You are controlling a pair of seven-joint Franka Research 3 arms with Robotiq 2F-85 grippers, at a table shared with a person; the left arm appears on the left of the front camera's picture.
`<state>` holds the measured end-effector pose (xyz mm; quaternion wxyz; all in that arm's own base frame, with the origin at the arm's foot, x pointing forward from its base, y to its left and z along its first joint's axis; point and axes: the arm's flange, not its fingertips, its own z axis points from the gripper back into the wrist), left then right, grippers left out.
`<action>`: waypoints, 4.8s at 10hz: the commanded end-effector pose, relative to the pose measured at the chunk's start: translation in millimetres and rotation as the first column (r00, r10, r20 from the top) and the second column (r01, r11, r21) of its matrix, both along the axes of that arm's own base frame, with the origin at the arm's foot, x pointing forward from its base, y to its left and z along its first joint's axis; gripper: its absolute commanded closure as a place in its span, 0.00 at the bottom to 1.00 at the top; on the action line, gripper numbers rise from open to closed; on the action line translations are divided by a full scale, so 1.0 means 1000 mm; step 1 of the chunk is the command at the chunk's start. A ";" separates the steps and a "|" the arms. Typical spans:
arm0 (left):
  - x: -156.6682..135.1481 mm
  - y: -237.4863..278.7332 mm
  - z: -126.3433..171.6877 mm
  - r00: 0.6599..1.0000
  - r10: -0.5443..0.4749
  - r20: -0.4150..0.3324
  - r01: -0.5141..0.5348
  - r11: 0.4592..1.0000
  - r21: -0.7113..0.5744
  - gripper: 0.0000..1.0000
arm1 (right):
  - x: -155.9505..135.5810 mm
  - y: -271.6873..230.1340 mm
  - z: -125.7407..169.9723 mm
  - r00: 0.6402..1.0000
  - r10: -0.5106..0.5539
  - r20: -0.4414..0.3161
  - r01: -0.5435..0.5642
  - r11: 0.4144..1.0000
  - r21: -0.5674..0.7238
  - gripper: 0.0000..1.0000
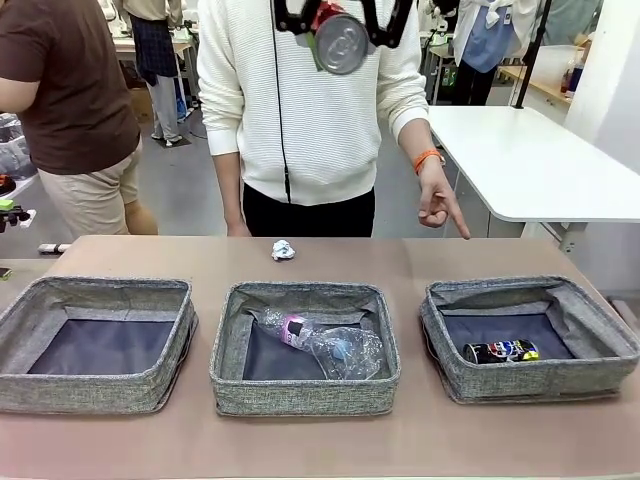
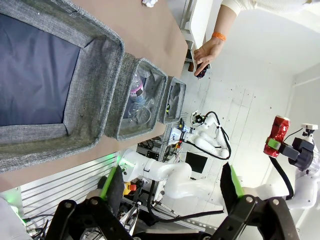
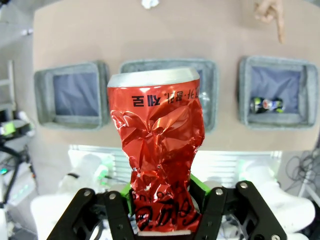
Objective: Sort the waste into the appropriate baskets.
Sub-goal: Place the picked waste into the Fabric basket indicated by the person.
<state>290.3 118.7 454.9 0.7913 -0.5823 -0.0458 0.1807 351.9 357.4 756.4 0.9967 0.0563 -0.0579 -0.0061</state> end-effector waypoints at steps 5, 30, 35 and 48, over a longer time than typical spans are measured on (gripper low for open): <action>-0.001 -0.004 0.004 1.000 0.006 0.002 -0.006 1.000 -0.022 0.00 | 0.001 -0.210 -0.159 0.980 -0.013 -0.197 0.028 0.997 0.074 0.73; -0.001 -0.004 0.004 1.000 0.006 0.002 -0.006 1.000 -0.022 0.00 | 0.029 -0.284 -0.328 0.883 -0.184 -0.432 0.337 0.889 0.309 0.00; -0.001 -0.004 0.004 1.000 0.006 0.002 -0.006 1.000 -0.022 0.00 | 0.024 -0.286 -0.234 0.914 0.197 -0.354 0.242 0.436 0.867 0.00; -0.001 -0.004 0.004 1.000 0.006 0.002 -0.006 1.000 -0.022 0.00 | 0.003 -0.308 -0.249 0.932 0.312 -0.183 0.034 0.428 0.903 0.00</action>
